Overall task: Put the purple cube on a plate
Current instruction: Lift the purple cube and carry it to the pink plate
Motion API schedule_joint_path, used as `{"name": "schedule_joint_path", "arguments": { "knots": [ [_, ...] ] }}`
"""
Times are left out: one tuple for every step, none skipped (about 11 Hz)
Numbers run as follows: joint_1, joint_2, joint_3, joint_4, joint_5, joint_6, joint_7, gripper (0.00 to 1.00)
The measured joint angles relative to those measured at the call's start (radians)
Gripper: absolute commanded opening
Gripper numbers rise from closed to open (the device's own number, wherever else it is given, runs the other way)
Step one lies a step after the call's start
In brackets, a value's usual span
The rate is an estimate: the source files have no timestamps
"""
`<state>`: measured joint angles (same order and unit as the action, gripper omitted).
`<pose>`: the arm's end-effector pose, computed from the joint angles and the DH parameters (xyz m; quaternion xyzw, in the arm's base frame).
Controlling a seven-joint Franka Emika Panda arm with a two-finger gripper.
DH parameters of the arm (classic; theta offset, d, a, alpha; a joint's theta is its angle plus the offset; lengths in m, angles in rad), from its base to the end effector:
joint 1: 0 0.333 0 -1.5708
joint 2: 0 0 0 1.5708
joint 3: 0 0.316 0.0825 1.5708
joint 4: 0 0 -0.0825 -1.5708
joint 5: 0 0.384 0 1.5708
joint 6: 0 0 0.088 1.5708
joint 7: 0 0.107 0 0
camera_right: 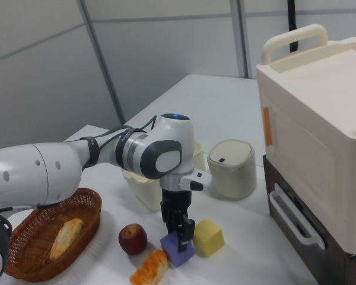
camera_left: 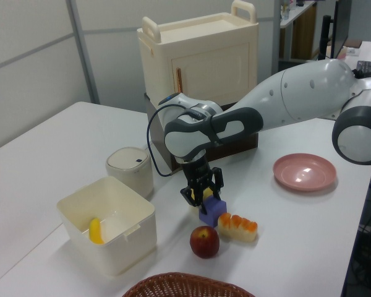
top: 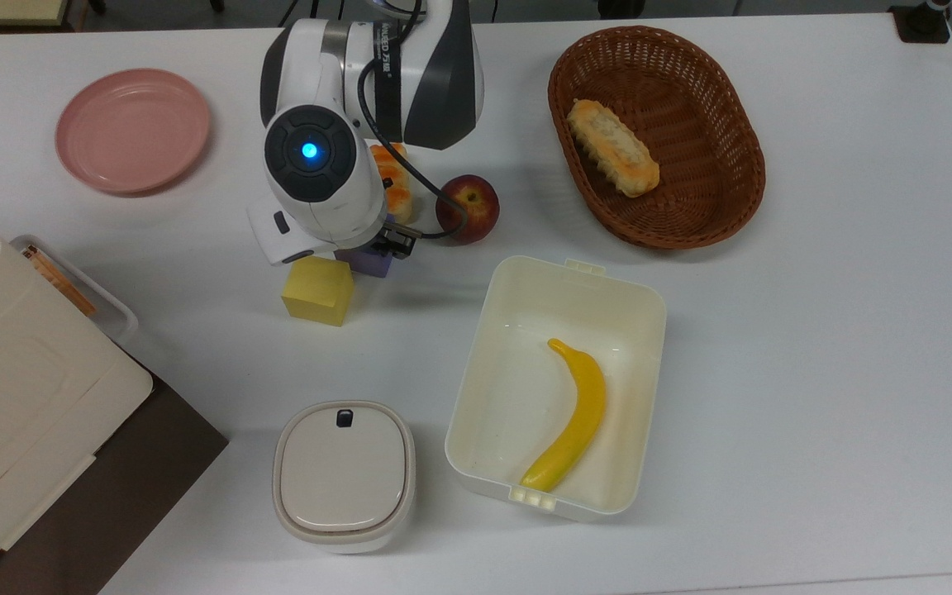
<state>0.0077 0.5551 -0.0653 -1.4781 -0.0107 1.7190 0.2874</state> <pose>0.6669 -0.0329 0.3323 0.9735 -0.1658 -0.1522 0.0406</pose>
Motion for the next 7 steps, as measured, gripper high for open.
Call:
{"name": "schedule_joint_path", "arguments": {
  "knots": [
    [-0.005, -0.004, -0.001, 0.007, 0.000, -0.019, -0.009, 0.20],
    [-0.011, -0.019, -0.004, 0.019, 0.000, -0.050, -0.025, 0.20],
    [-0.022, -0.046, -0.006, 0.031, 0.000, -0.080, -0.052, 0.20],
    [-0.044, -0.095, -0.009, 0.037, -0.001, -0.106, -0.084, 0.20],
    [-0.067, -0.134, -0.012, 0.038, -0.002, -0.111, -0.113, 0.20],
    [-0.096, -0.175, -0.013, 0.039, -0.002, -0.112, -0.144, 0.20],
    [-0.138, -0.223, -0.015, 0.039, -0.002, -0.112, -0.182, 0.20]
  ]
}}
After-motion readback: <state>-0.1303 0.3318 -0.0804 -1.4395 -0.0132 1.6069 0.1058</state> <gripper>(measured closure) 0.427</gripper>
